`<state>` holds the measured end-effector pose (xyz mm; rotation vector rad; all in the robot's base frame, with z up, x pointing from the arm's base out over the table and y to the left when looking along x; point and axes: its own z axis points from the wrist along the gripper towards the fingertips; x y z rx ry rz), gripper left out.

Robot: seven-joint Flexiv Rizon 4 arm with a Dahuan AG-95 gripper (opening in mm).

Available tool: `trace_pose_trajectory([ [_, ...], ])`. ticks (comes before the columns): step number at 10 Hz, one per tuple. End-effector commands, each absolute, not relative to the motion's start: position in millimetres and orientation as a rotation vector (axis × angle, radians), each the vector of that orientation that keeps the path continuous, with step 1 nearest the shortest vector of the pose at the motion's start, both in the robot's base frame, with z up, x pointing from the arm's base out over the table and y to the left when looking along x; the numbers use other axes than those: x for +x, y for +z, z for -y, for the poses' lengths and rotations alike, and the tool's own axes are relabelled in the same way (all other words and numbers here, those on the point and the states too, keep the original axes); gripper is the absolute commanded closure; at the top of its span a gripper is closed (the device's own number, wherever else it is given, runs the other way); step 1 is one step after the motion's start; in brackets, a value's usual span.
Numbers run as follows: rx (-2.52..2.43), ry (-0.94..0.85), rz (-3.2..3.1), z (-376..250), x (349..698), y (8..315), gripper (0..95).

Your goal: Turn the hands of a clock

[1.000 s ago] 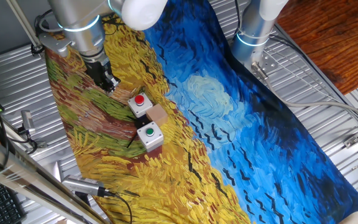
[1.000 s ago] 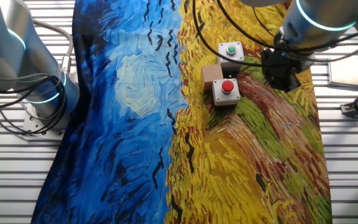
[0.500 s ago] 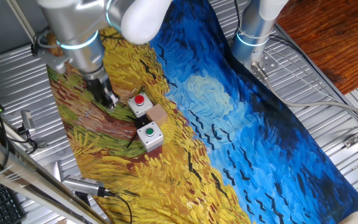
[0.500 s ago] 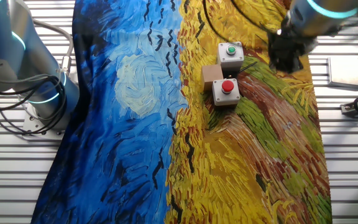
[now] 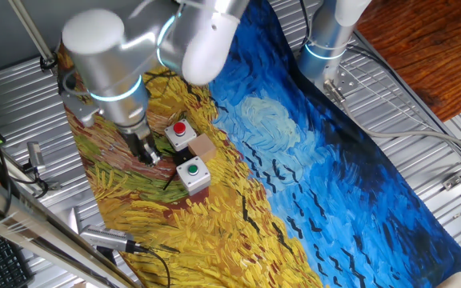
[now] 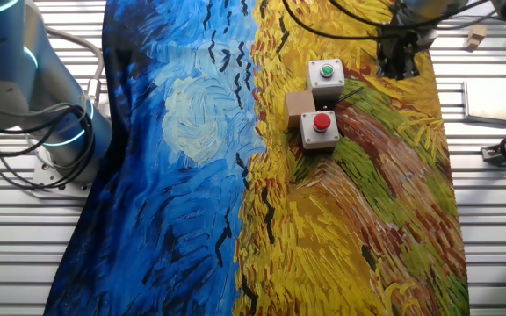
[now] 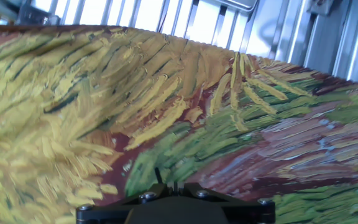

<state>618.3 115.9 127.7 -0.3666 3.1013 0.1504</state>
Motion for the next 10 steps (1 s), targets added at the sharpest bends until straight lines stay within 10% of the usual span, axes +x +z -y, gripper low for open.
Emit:
trace_pose_trajectory([
  [1, -0.465, 0.136, -3.087, -117, 617, 128, 95.0],
  [10, -0.600, 0.046, -3.067, -132, 619, 118, 95.0],
])
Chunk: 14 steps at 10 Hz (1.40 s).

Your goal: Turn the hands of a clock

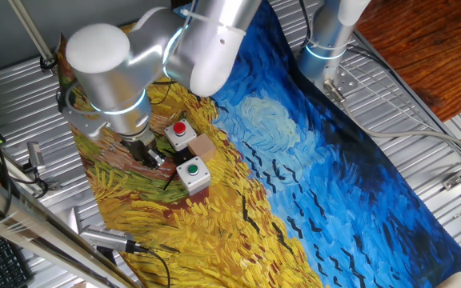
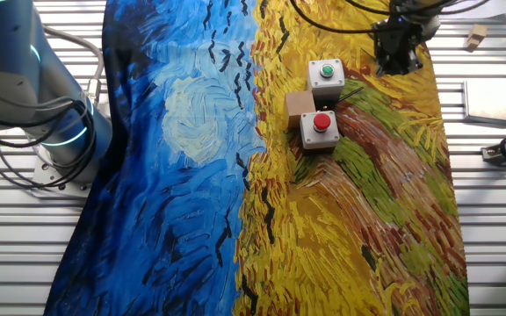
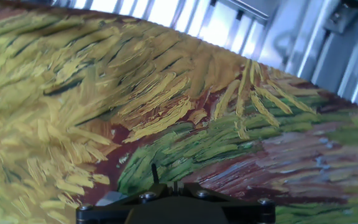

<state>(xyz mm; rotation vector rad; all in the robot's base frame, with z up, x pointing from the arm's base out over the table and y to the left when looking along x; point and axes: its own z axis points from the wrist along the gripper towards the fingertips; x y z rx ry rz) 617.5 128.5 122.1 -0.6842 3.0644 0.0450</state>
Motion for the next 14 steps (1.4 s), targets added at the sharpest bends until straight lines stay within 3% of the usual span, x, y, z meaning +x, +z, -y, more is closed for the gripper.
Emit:
trace_pose_trajectory([
  [1, -0.580, 0.051, -3.068, -137, 617, 114, 95.0],
  [14, -0.558, 0.060, -3.015, -178, 603, 86, 95.0],
])
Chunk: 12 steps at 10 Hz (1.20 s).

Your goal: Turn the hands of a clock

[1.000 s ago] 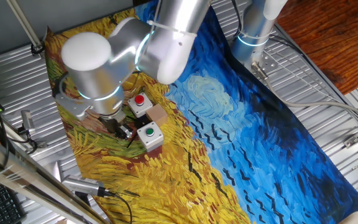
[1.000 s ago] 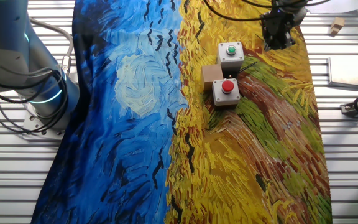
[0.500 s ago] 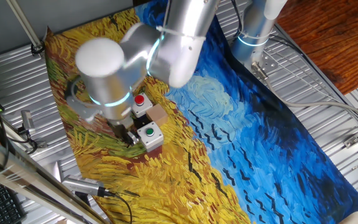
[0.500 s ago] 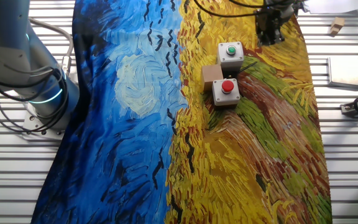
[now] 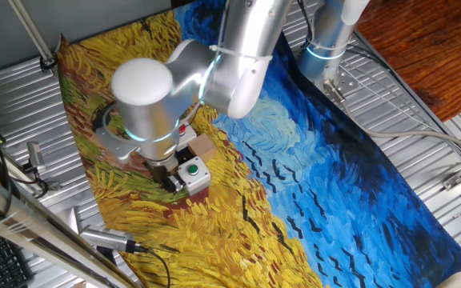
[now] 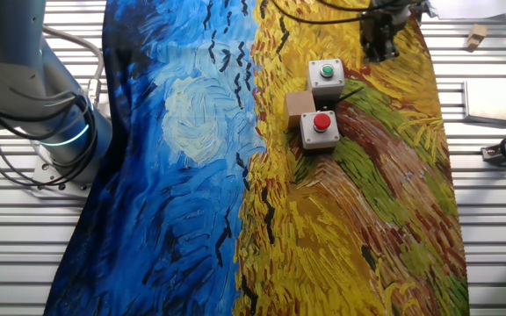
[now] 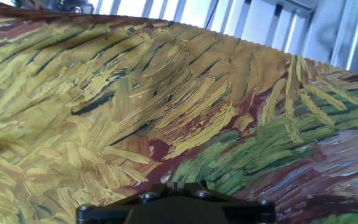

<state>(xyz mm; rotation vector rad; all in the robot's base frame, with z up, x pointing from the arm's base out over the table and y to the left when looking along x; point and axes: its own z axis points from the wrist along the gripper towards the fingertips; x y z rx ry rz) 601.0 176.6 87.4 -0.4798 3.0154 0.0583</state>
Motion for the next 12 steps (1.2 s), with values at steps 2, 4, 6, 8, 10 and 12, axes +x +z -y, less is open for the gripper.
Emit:
trace_pose_trajectory([
  [2, -0.578, 0.064, -3.017, -178, 603, 86, 95.0],
  [4, -0.565, 0.068, -3.025, -178, 603, 86, 95.0],
  [6, -0.555, 0.085, -3.024, -188, 606, 70, 95.0],
  [8, -0.549, 0.101, -3.013, -192, 607, 55, 95.0],
  [10, -0.546, 0.120, -3.010, -193, 606, 50, 95.0],
  [12, -0.565, 0.120, -3.008, -193, 605, 46, 95.0],
])
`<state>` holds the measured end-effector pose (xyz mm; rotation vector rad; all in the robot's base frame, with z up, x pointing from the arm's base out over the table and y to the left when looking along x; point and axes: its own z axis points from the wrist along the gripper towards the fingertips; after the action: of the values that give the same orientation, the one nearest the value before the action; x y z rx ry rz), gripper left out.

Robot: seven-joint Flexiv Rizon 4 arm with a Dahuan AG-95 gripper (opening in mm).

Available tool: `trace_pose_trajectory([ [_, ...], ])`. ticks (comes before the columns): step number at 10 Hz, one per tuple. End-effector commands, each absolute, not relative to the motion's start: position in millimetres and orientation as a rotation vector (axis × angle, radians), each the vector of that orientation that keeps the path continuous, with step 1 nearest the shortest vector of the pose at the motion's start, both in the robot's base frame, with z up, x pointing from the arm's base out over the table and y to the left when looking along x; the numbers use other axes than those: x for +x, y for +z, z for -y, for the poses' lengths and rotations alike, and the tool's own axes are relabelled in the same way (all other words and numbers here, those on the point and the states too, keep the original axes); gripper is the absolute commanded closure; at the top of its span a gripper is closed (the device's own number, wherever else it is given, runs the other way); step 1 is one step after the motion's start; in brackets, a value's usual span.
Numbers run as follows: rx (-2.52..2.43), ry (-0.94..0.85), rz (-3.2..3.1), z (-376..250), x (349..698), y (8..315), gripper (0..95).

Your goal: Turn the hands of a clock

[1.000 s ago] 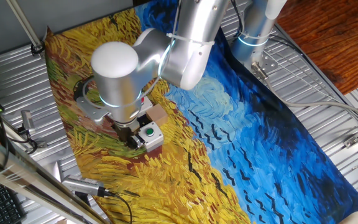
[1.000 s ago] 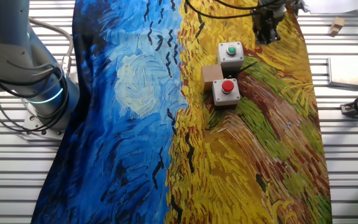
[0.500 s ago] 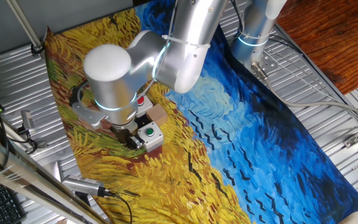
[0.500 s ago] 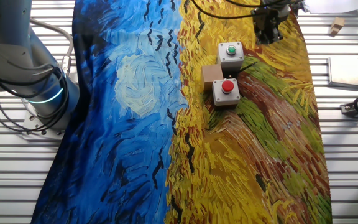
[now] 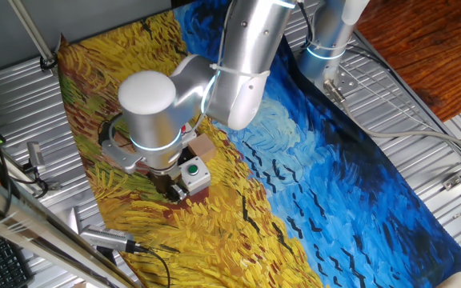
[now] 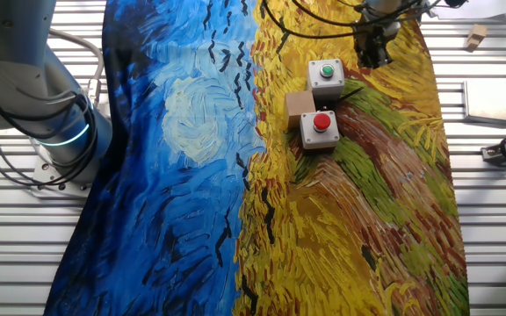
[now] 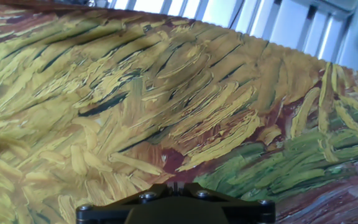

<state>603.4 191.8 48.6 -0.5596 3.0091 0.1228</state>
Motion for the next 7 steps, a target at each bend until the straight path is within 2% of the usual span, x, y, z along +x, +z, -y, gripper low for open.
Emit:
trace_pose_trajectory([
  [1, -0.577, 0.119, -3.007, -190.2, 603.8, 44.3, 95.0],
  [7, -0.627, 0.090, -2.996, -184.4, 601.8, 47.8, 95.0],
])
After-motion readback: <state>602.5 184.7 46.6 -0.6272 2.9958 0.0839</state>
